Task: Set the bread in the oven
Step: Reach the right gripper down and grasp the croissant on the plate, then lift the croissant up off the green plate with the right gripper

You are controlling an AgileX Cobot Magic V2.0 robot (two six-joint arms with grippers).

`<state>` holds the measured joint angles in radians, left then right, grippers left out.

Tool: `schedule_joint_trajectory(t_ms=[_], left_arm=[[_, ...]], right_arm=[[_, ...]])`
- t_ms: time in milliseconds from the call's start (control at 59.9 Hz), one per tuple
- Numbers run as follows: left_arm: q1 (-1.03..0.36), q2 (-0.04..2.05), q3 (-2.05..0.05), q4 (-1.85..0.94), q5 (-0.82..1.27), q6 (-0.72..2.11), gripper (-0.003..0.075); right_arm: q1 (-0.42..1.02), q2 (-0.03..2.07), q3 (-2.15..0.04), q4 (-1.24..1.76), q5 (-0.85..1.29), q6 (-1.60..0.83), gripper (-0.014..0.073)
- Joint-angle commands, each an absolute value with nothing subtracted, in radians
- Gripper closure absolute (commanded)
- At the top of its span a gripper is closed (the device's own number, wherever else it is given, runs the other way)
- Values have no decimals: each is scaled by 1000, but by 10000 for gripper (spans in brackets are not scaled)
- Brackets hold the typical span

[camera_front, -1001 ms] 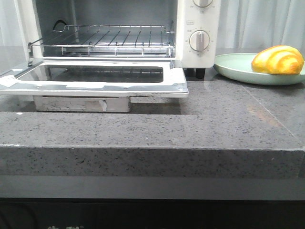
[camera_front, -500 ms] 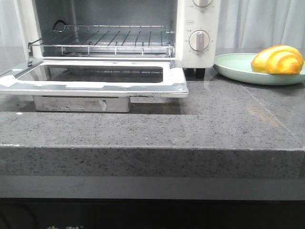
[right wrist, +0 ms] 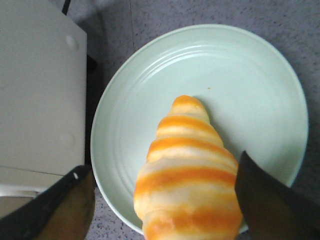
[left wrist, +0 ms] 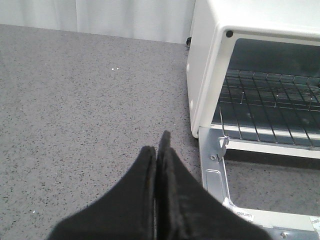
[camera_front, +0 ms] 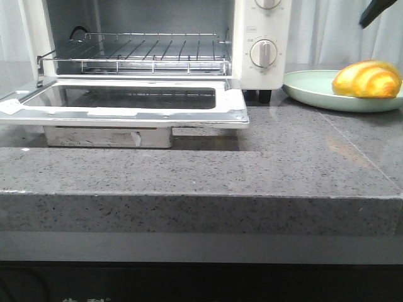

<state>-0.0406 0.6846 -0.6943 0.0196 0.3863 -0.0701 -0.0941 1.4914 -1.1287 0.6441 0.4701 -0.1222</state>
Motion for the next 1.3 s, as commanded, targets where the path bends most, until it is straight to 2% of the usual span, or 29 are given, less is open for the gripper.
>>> schedule_joint_trajectory(t_ms=[0, 284, 367, 601, 734, 968, 1285], left_arm=[[-37, 681, -722, 10, 314, -75, 741], [-37, 681, -722, 10, 314, -75, 741], [-37, 681, -722, 10, 314, -75, 741], [-37, 681, -722, 10, 314, -75, 741], [-37, 681, -722, 10, 314, -75, 741], [-37, 681, -722, 10, 314, -75, 741], [-37, 681, -722, 10, 314, -75, 741]], right_arm=[[-100, 1509, -1198, 675, 479, -126, 1], [-100, 1563, -1208, 673, 518, -128, 1], [-100, 1563, -1208, 668, 519, -128, 26], [-100, 1563, -1208, 663, 535, -140, 344], [-100, 1563, -1218, 663, 550, -140, 438], [-100, 1519, -1275, 662, 592, -157, 445], [-93, 1292, -1227, 622, 648, -217, 443]])
